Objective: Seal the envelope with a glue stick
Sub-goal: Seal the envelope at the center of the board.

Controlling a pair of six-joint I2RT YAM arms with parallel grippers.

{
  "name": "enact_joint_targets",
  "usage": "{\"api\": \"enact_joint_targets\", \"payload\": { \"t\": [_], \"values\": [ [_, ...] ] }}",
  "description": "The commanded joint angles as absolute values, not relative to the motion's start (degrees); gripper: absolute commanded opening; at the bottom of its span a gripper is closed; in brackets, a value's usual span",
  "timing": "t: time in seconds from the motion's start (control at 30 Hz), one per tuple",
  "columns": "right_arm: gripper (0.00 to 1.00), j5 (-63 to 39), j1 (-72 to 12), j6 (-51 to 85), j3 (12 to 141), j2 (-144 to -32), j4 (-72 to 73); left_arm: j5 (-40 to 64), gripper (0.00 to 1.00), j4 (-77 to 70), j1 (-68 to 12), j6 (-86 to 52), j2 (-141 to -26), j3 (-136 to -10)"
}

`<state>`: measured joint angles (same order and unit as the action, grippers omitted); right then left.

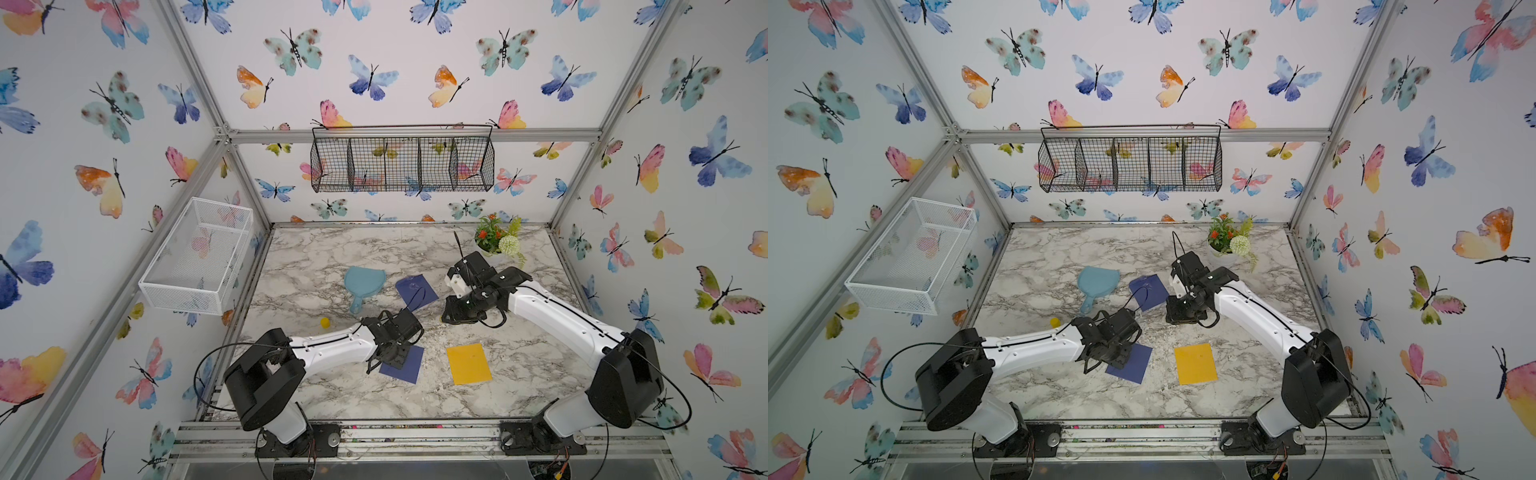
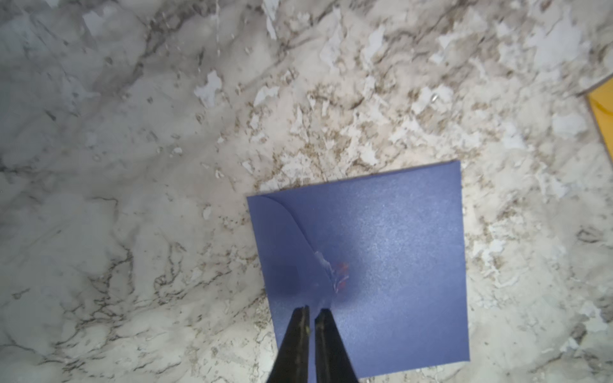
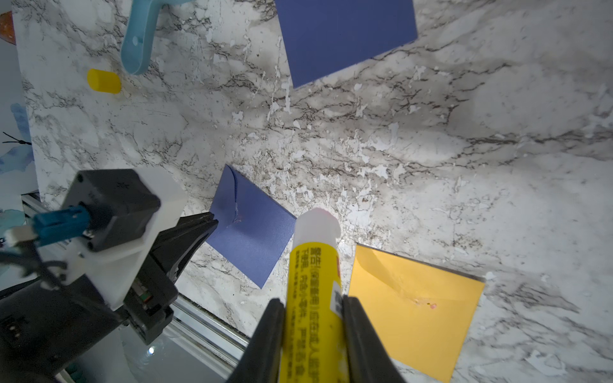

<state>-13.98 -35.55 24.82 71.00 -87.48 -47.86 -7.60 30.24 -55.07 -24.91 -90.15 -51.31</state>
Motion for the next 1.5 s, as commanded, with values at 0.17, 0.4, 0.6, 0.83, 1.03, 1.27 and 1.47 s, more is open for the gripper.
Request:
{"api": "enact_joint_targets", "payload": {
  "t": [0.17, 0.4, 0.6, 0.83, 1.03, 1.27, 1.47],
  "values": [
    [0.02, -14.41, -35.24, 24.66, 73.13, -87.54, -49.29, -4.22, 0.12, 28.79, -54.40, -25.53, -90.91, -48.54],
    [0.02, -14.60, -35.24, 24.65, 73.30, -87.71, -49.30, -4.25, 0.12, 27.99, -54.38, -25.24, -92.58, -48.25],
    [0.02, -14.70, -35.24, 24.60, 73.30, -87.98, -49.48, -4.69, 0.12, 27.86, -54.36, -25.22, -94.44, -47.71],
    [0.02, -14.76, -35.24, 24.34, 73.56, -88.29, -49.57, -6.63, 0.12, 29.94, -54.40, -25.31, -97.79, -47.99],
    [0.02, -14.99, -35.24, 24.04, 73.74, -88.59, -49.48, -7.64, 0.13, 31.58, -54.66, -25.37, -99.86, -48.47],
    [0.02, -14.68, -35.24, 23.40, 73.75, -88.60, -49.63, -10.19, 0.13, 34.46, -57.53, -25.84, -106.12, -51.12],
    [0.02, -14.15, -35.26, 22.79, 73.31, -88.33, -49.81, -11.01, 0.13, 36.49, -58.82, -25.40, -110.49, -52.99]
  ]
}}
